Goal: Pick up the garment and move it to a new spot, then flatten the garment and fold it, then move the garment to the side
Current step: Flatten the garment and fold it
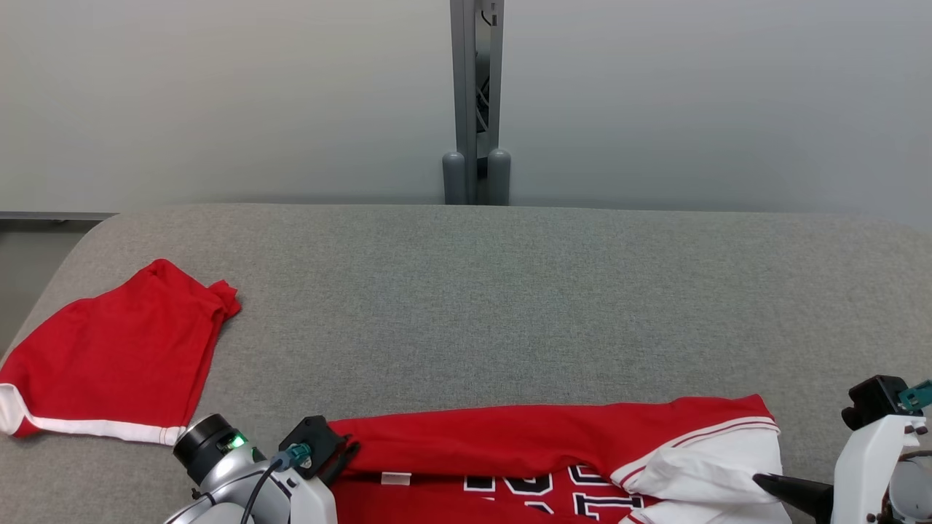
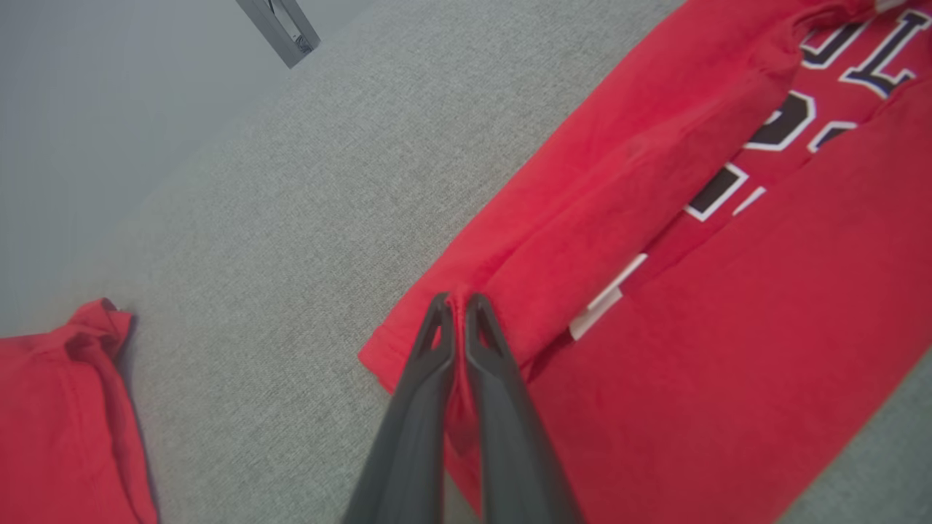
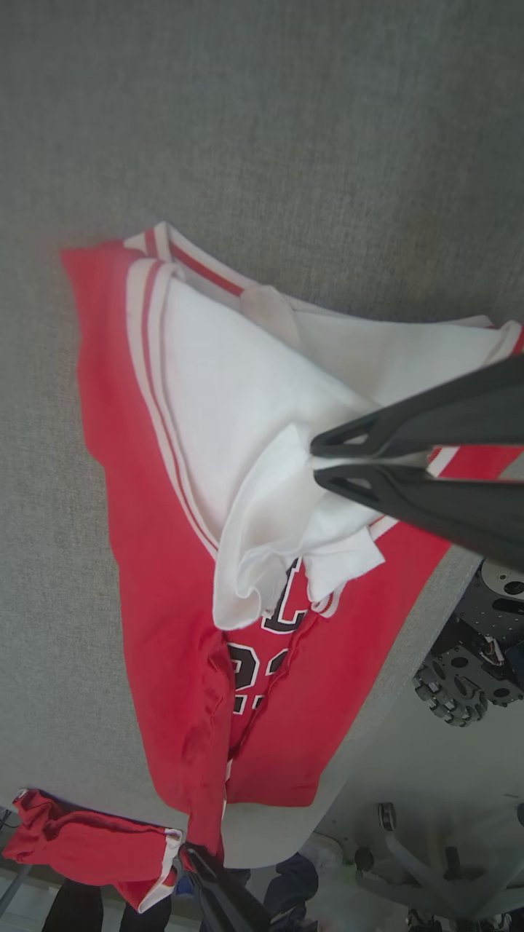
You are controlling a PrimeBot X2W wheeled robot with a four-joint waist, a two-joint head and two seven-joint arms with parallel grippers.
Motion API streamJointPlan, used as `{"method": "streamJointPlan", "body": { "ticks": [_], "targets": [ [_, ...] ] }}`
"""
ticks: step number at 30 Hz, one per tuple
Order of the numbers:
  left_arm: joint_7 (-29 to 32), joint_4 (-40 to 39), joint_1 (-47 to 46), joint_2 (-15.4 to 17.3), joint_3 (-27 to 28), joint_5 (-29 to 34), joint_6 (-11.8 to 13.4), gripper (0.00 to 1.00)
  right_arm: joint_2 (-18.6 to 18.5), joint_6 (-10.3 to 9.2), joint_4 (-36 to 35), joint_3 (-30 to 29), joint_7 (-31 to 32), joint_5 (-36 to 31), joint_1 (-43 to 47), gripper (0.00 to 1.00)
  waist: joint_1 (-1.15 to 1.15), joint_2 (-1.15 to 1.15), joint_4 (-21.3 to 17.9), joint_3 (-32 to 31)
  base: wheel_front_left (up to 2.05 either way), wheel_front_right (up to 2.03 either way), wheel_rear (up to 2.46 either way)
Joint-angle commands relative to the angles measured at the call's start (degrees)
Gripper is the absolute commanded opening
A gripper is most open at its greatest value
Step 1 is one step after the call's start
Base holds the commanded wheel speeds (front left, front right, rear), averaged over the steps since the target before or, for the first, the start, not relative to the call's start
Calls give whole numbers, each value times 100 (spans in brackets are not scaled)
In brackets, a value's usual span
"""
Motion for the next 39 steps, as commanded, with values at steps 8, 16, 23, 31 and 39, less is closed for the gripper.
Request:
{"method": "streamJointPlan", "body": {
  "ticks": [8, 16, 23, 31, 39],
  "targets": [
    [195, -384, 165, 196, -22, -51, 109, 0, 274, -2, -400, -736, 729, -155, 406, 0, 0, 0, 25, -18, 0, 0, 0],
    [262, -542, 204, 285, -60, -72, 162, 0, 665, -1, -548, -1435, 1314, -699, 603, 0, 0, 0, 22, -20, 0, 0, 0],
    [289, -580, 207, 306, -83, -111, 197, 0, 1061, -1, -875, -1880, 1800, -975, 757, 0, 0, 0, 28, 1, 0, 0, 0],
    [338, -528, 247, 287, -143, -161, 190, 0, 1491, -2, -967, -2324, 2093, -1558, 882, 100, 0, 0, 19, 22, 0, 0, 0],
    [527, -447, 339, 354, -69, -330, 342, 100, 1738, -1, -1092, -2717, 2048, -2108, 802, 100, 0, 0, 8, -31, 0, 0, 0]
  ]
}}
